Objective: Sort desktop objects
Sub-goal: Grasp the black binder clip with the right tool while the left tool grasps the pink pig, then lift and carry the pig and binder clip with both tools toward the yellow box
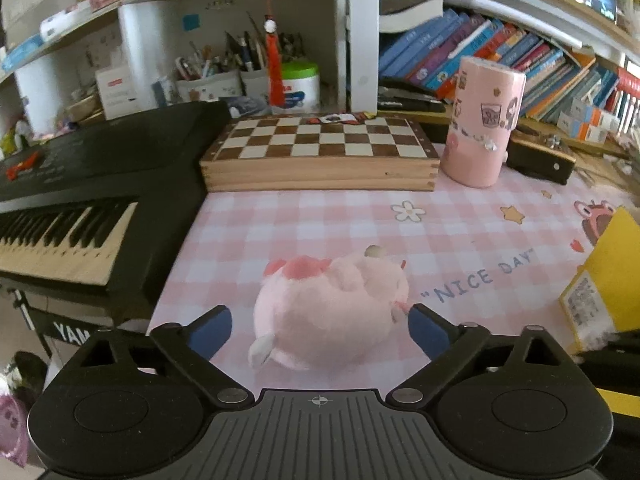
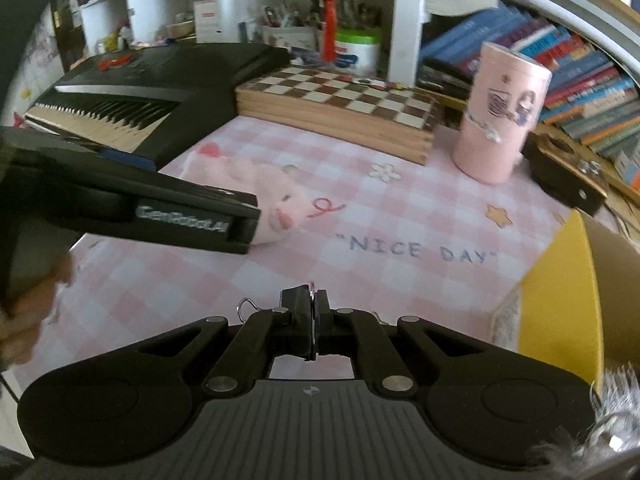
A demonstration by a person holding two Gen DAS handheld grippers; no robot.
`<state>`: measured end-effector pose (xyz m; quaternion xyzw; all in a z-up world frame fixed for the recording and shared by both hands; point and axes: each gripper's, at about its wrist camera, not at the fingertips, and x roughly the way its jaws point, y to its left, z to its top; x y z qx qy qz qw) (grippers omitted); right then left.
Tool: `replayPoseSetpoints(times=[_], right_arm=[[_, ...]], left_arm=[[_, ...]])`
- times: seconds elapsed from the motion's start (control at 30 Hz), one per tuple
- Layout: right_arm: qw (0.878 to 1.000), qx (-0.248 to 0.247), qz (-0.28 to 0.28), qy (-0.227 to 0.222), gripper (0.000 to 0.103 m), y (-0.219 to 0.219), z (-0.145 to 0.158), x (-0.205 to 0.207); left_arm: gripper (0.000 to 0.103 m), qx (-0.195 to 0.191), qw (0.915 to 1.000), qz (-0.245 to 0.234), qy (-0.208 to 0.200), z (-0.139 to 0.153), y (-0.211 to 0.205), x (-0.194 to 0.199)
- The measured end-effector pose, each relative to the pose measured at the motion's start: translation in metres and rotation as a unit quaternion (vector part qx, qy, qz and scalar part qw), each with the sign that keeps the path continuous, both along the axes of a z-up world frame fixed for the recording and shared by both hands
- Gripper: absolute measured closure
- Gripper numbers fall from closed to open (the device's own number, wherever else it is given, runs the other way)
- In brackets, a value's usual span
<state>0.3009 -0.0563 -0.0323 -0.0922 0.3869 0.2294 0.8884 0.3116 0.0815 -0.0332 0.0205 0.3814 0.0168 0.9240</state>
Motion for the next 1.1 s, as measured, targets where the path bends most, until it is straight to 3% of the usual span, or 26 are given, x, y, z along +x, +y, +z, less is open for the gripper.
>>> replayPoseSetpoints(times=[0.17,0.33,0.47,0.53,0.57,0.6,0.67,0.83,0.93,0.97,1.0,1.07,1.1], right_arm=[[1.000,0.003,-0.005,-0.001,0.101,-0.008,0.002,-0.004],[1.000,0.009,0.002,-0.007,0.101,-0.009,0.005,-0.009],[1.000,0.013,0.004,-0.010,0.101,-0.010,0.006,-0.011],[1.000,0.014,0.002,-0.011,0.101,-0.011,0.008,-0.012],[1.000,0.016,0.002,-0.012,0.101,-0.011,0.009,-0.013],[1.000,0.018,0.001,-0.014,0.101,-0.011,0.010,-0.014],[1.000,0.020,0.000,-0.017,0.101,-0.012,0.013,-0.016],[0.999,0.023,0.000,-0.024,0.101,-0.012,0.019,-0.025],[0.999,0.028,-0.004,-0.022,0.101,-0.015,0.021,-0.029],[0.999,0.030,-0.006,-0.021,0.101,-0.016,0.022,-0.030],[0.999,0.033,-0.008,-0.020,0.101,-0.017,0.022,-0.031],[0.999,0.037,-0.010,-0.018,0.101,-0.019,0.022,-0.032],[0.999,0.038,-0.011,-0.017,0.101,-0.019,0.022,-0.033]], left_arm=[[0.005,0.021,0.9994,0.003,0.027,-0.023,-0.004,0.022],[0.007,-0.011,0.9984,0.014,0.054,-0.042,0.003,0.035],[0.034,-0.017,0.9984,0.027,0.047,-0.042,0.007,0.033],[0.053,-0.020,0.9983,0.025,0.048,-0.039,0.009,0.029],[0.066,-0.022,0.9984,0.023,0.047,-0.037,0.010,0.026],[0.086,-0.027,0.9984,0.022,0.046,-0.035,0.013,0.024],[0.102,-0.040,0.9978,0.019,0.049,-0.031,0.017,0.018],[0.099,-0.029,0.9989,-0.006,0.035,-0.018,0.013,-0.005],[0.086,-0.011,0.9996,-0.013,0.022,-0.011,0.010,-0.018],[0.072,-0.006,0.9997,-0.016,0.020,-0.009,0.009,-0.020],[0.049,0.000,0.9997,-0.015,0.017,-0.008,0.009,-0.021],[0.025,0.009,0.9999,-0.010,0.001,-0.007,0.009,-0.024],[0.024,0.012,0.9999,-0.010,-0.007,-0.006,0.009,-0.025]])
